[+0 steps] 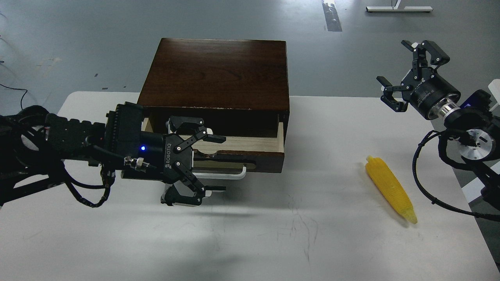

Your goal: Put corn in drawer with both arms

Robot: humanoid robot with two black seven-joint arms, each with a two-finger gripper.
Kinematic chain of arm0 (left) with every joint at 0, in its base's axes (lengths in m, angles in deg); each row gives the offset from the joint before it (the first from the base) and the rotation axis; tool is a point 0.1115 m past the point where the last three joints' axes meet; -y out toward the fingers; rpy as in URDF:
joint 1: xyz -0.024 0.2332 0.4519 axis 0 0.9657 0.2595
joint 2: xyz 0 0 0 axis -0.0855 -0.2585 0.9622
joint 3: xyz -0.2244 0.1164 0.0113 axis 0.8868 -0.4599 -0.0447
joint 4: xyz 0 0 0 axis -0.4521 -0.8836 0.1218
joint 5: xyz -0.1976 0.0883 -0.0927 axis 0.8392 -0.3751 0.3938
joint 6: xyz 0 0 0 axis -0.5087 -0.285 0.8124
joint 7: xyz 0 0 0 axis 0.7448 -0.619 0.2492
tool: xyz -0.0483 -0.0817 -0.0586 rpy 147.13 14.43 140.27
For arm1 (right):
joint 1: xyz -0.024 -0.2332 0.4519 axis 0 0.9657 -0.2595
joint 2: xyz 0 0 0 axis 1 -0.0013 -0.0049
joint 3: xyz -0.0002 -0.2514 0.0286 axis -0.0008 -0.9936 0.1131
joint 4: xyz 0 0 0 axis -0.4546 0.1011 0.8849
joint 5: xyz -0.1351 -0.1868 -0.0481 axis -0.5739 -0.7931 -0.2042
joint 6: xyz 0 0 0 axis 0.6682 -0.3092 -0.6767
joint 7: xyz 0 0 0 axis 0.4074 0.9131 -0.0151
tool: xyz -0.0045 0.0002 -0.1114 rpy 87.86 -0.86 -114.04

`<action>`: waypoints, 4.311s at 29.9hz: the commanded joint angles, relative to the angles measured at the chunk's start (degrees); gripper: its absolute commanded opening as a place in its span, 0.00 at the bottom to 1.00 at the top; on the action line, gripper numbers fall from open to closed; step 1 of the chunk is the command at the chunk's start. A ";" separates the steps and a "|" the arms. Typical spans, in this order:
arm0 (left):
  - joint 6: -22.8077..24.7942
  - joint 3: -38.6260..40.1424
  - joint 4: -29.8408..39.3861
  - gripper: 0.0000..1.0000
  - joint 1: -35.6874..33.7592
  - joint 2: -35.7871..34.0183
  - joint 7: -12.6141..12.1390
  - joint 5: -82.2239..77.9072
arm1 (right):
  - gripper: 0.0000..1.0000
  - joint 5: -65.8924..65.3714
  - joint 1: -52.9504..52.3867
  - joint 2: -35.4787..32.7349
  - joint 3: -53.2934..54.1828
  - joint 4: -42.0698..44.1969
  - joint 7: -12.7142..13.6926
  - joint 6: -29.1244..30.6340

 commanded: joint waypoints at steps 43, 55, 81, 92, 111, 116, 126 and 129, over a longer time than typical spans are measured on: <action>13.46 14.59 -64.32 0.98 1.45 17.54 -14.20 114.54 | 1.00 -90.79 -10.99 -28.04 -38.16 -24.35 -15.72 0.09; 13.28 14.59 -64.32 0.98 1.53 17.89 -13.58 114.54 | 0.96 -94.30 -9.24 -23.21 -40.09 -17.49 -12.12 -5.62; 13.28 14.24 -64.14 0.98 2.06 17.19 -12.97 113.66 | 0.03 -94.22 -5.37 -19.34 -40.36 -15.64 -9.74 -12.13; 13.20 13.98 -63.97 0.98 2.68 17.19 -12.97 113.58 | 0.00 -93.52 -11.52 -19.42 -39.65 -16.87 -11.41 -17.93; 13.11 13.80 -63.97 0.98 2.76 16.92 -12.97 113.49 | 0.00 -95.80 -41.93 -6.86 -40.27 -17.84 -19.20 -25.40; 13.11 13.89 -63.97 0.98 2.76 16.40 -12.97 113.49 | 0.00 -103.08 -41.76 -0.45 -40.27 -17.84 -19.20 -26.98; 13.11 13.80 -63.97 0.98 2.76 16.05 -12.97 113.49 | 0.00 -107.84 -40.09 5.18 -40.53 -17.84 -19.20 -30.50; 13.02 13.80 -63.97 0.98 2.76 16.04 -12.97 113.49 | 0.00 -108.72 -39.56 7.11 -41.49 -17.84 -19.20 -30.85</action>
